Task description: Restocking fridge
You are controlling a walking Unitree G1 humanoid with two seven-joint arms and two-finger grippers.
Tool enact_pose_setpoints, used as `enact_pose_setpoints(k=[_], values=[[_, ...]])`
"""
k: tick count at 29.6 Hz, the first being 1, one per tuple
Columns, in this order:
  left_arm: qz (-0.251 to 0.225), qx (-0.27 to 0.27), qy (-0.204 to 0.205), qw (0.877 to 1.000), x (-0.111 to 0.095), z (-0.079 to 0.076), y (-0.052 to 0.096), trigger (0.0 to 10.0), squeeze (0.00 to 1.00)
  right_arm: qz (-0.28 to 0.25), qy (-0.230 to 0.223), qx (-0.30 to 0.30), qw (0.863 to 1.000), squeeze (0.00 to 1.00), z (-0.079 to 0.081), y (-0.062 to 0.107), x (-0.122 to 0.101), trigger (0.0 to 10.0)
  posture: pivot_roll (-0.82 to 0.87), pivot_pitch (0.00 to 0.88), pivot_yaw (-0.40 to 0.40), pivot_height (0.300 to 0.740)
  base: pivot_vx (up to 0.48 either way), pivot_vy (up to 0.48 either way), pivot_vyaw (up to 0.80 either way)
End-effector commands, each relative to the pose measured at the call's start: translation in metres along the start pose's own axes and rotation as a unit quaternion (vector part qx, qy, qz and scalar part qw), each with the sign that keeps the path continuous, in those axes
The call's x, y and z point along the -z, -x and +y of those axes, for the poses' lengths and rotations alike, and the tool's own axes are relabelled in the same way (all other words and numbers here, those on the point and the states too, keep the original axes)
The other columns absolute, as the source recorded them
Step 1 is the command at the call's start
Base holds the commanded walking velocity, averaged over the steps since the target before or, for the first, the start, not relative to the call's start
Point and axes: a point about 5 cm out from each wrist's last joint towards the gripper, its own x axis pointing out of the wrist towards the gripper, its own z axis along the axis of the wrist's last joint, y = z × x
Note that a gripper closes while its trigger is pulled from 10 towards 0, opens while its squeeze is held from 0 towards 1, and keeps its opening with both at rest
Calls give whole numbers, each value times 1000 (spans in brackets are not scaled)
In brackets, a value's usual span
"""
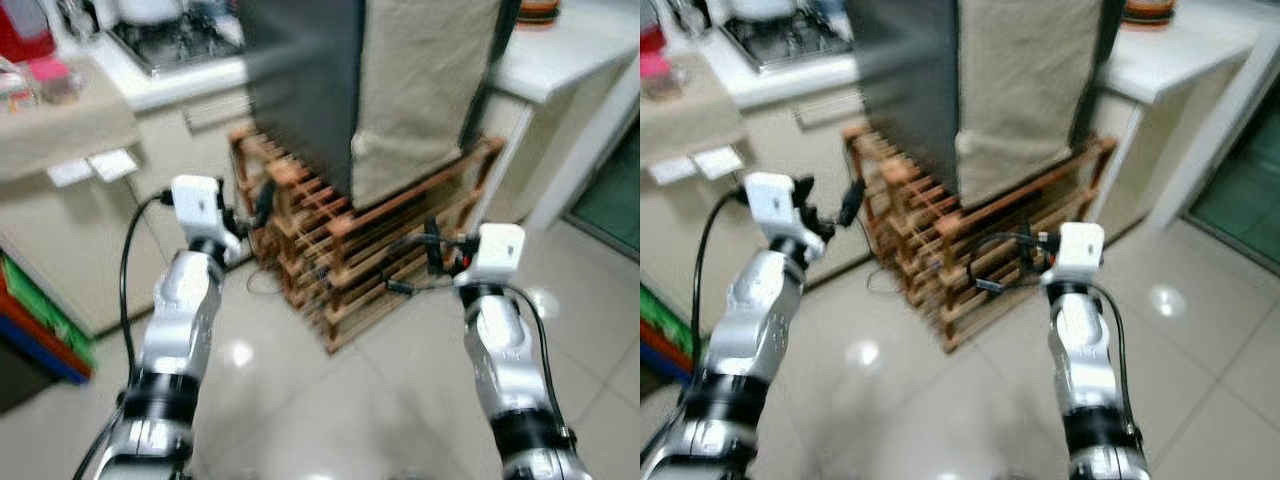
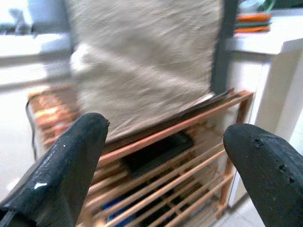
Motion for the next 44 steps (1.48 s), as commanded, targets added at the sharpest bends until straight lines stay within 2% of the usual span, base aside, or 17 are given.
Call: enact_pose_setpoints(k=[1, 7, 13, 17, 18, 20, 30, 43, 44], values=[[13, -19, -8, 1000, 6, 5, 2, 10000, 0, 0, -6, -14, 1000, 0, 7, -3, -2, 10000, -78, 0, 35, 740, 0, 0, 700], [16, -24, -27, 999, 6, 3, 2, 10000, 0, -1, -4, -12, 1000, 0, 6, -5, -3, 10000, -77, 0, 30, 740, 0, 0, 350], [35, -44, -36, 998, 17, 8, 8, 10000, 0, 20, 1, -30, 999, 0, 15, 1, 9, 10000, -61, 0, 14, 740, 0, 0, 0], [38, -65, -28, 997, 20, 12, 14, 10000, 0, 26, -2, -36, 999, 0, 18, 6, 12, 10000, -60, 0, 3, 740, 0, 0, 0], [25, -68, -17, 997, 17, 12, 15, 10000, 0, 27, -4, -42, 999, 0, 19, 7, 13, 10000, -64, 0, -3, 740, 0, 0, 0], [13, -62, -6, 998, 14, 12, 15, 10000, 0, 28, -4, -45, 999, 0, 19, 8, 13, 10000, -69, 0, -6, 740, 469, 0, 0], [15, -65, -2, 998, 16, 3, 9, 10000, 0, 31, -3, -47, 998, 0, 19, 1, 11, 10000, -64, 0, -30, 740, 469, 0, 0], [8, -32, -1, 999, 11, -4, 7, 10000, 0, 28, 0, -30, 999, 0, 14, -1, 10, 10000, -66, 0, -3, 740, 475, 0, 0], [4, -31, -11, 999, 9, -4, 6, 10000, 0, 33, 1, -30, 999, 0, 15, -2, 11, 10000, -66, 0, 2, 740, 0, 0, 0]])
